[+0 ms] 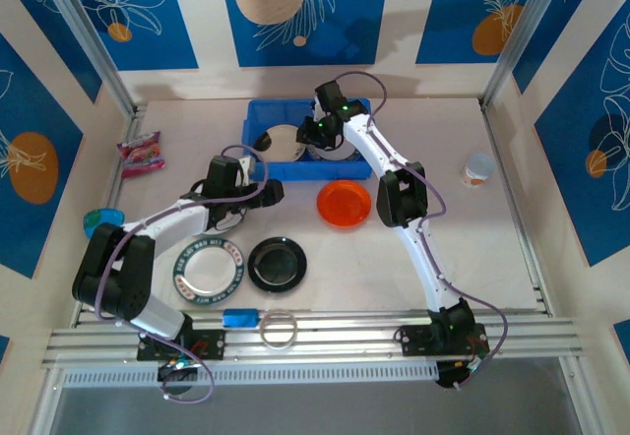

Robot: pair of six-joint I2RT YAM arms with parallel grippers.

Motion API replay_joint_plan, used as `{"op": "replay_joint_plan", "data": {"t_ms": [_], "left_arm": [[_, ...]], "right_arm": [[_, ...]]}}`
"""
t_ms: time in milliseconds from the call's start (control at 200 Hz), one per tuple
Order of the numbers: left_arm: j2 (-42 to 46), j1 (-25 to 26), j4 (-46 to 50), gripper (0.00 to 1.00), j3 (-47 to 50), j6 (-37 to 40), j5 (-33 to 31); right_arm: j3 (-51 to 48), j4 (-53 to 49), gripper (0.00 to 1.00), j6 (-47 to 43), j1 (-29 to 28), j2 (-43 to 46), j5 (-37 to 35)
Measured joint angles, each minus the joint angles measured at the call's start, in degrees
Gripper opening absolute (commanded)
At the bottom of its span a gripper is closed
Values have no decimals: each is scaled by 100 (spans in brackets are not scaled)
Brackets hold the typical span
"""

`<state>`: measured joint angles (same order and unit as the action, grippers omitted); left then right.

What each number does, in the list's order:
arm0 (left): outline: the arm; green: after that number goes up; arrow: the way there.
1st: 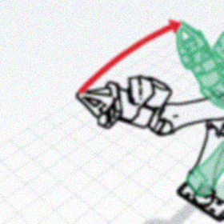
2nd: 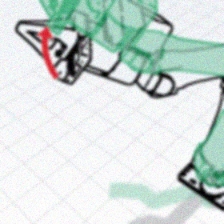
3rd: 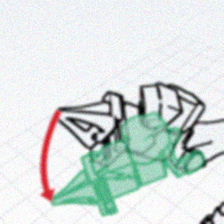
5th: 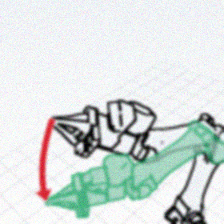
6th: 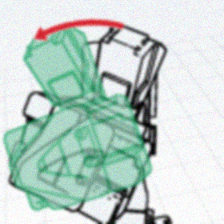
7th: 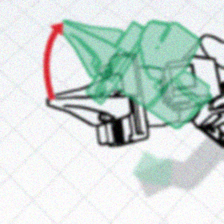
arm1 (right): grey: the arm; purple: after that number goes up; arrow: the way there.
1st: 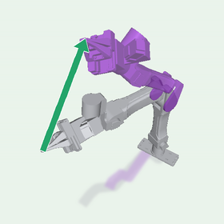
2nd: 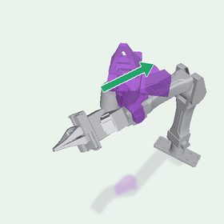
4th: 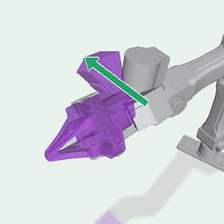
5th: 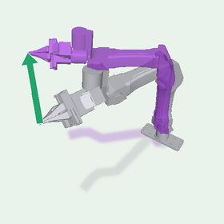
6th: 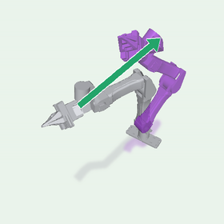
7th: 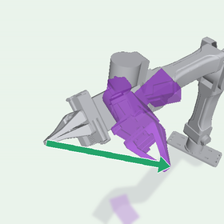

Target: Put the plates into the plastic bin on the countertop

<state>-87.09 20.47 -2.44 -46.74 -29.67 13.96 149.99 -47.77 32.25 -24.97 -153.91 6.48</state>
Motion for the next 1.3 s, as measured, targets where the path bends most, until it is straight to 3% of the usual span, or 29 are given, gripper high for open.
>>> {"op": "replay_joint_plan", "data": {"t_ms": [200, 465, 565, 690, 965, 1081, 1296], "left_arm": [[-20, 7, 4, 100, -57, -2, 2], [-90, 151, 9, 100, -293, 2, 2], [-125, 286, -13, 100, -382, 4, 4], [-125, 455, -13, 100, -396, 7, 4], [-118, 664, -42, 100, -396, 20, -2], [-83, 721, -127, 100, -396, 15, -2], [168, 761, -234, 100, -341, -24, 94]], "right_arm": [[2, -101, 36, -96, 37, 0, -186], [-170, -151, 35, -223, 98, 103, -415], [-1237, 153, 36, -282, 127, 743, -577], [-2896, 649, 37, -352, 184, 2096, -761], [-5401, 1740, 47, -367, 511, 5145, -866], [-6859, 2142, 41, -157, 796, 6227, -621], [-9401, 2557, 38, 439, 1392, 7622, -61]]}}
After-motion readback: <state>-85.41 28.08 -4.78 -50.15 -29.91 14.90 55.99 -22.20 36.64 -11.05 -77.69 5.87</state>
